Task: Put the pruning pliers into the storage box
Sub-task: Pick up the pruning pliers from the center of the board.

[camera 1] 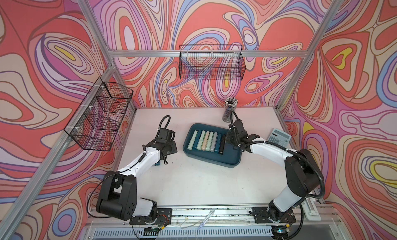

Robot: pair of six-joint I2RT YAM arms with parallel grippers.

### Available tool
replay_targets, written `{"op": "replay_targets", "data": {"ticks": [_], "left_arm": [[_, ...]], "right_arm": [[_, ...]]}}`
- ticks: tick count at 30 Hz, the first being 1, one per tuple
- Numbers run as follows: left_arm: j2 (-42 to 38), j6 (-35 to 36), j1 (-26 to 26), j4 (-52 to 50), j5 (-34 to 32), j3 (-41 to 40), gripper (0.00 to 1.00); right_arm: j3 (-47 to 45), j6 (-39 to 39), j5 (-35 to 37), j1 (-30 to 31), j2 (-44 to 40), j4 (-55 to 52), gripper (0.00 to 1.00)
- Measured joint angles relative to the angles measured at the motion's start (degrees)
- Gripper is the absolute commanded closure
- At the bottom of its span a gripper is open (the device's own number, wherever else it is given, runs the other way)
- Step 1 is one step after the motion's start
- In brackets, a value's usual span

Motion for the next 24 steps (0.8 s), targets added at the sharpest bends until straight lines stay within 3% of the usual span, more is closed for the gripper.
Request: {"op": "replay_targets", "data": {"ticks": [10, 24], "left_arm": [[-1.36, -3.82, 0.76, -2.99, -1.11, -5.16, 0.4], [1.73, -5.35, 3.91, -3.76, -1.33, -5.49, 0.38]], "right_arm": [[0.52, -1.29, -0.68, 0.0, -0.15, 0.39, 0.54], [0.9, -1.64, -1.01, 0.0, 0.28, 1.31, 0.52]]}}
